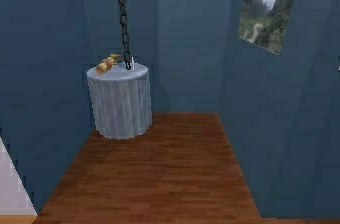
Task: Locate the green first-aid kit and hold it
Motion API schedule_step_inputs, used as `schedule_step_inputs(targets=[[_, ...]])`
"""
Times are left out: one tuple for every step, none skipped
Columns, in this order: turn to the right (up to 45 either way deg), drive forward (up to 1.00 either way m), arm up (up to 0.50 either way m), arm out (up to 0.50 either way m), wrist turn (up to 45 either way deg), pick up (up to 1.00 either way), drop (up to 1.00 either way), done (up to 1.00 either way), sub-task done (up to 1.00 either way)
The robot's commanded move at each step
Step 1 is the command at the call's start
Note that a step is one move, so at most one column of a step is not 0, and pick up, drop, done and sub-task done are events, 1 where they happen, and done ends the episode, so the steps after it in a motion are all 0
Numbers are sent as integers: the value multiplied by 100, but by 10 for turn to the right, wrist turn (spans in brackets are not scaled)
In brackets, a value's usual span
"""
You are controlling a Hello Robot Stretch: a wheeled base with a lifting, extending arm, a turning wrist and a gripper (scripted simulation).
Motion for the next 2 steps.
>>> schedule_step_inputs(targets=[[0, 0, 0, 0, 450, 0, 0, 0, 0], [0, 0, 0, 0, 450, 0, 0, 0, 0]])
